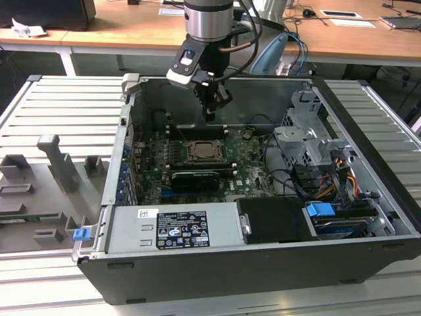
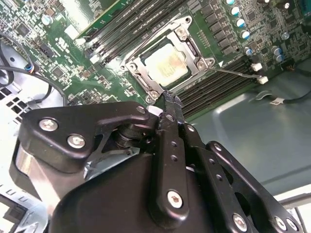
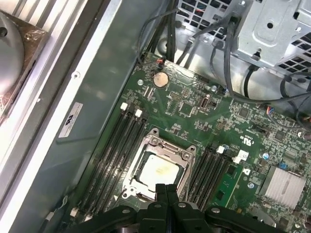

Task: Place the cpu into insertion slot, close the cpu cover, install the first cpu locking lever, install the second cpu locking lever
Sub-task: 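Install the first cpu locking lever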

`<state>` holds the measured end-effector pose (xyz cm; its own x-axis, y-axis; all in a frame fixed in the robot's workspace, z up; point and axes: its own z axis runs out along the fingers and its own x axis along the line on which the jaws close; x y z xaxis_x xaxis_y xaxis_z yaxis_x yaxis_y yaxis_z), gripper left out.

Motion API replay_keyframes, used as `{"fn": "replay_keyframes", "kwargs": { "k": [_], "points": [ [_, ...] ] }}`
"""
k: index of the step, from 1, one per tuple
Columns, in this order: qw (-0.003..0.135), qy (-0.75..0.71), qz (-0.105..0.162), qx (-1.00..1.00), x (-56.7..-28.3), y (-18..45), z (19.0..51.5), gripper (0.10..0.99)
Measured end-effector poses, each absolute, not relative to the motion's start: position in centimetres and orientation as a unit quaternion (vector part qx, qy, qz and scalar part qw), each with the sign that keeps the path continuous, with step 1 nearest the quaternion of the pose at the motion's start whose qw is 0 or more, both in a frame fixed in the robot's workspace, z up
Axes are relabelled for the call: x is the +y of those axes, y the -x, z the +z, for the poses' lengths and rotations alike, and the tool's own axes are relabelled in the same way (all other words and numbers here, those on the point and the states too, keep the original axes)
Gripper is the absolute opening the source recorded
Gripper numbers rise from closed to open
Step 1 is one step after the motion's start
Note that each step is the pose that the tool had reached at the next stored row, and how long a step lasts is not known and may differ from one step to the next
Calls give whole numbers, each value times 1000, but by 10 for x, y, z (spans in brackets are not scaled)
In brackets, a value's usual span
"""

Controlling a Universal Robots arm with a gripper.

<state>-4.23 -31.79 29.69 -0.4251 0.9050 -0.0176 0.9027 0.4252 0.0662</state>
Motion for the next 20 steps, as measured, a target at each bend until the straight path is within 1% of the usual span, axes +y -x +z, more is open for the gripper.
{"fn": "replay_keyframes", "kwargs": {
  "k": [20],
  "points": [
    [23,-472,25,881,-318,42,297,106]
  ]
}}
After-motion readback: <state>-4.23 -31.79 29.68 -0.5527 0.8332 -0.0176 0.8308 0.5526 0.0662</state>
